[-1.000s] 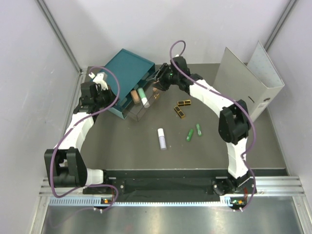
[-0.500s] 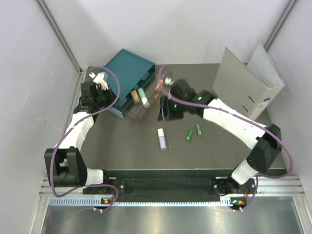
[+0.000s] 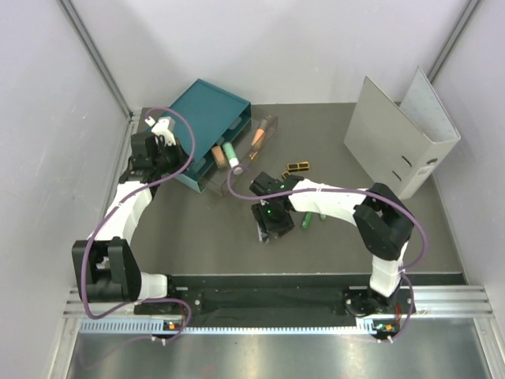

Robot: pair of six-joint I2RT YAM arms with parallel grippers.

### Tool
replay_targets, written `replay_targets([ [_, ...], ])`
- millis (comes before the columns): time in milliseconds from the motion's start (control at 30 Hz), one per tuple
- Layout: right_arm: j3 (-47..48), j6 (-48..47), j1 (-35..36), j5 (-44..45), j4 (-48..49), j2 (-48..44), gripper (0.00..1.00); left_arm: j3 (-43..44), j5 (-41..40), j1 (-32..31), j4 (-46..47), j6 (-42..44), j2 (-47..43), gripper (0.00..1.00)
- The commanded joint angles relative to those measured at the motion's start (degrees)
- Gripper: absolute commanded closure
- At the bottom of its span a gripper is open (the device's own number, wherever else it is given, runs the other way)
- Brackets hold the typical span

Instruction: Organize the makeup

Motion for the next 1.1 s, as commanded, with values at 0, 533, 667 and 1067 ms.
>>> replay_targets([
  [0,2.2,-0.88,1.21,1.18,4.27,2.61,0.43,-2.55,1.74,-0.78,-15.64,1.51,1.78,1.0],
  [533,4.14,0.44,1.12,2.15,6.74,10.17,0.62,-3.16,2.7,-0.86,-15.9,1.43,1.34,1.0],
  [667,3.7,-0.61,1.21,2.06,7.18,8.85,0.87,-3.25,2.62,-0.78,-15.91,1.6,1.25,1.0],
  [1067,6.85,-11.5,1.82,-4.97,-1.5,-1.86,0.95,-4.66,2.44,-0.86,-14.33,0.55,1.17,1.0],
])
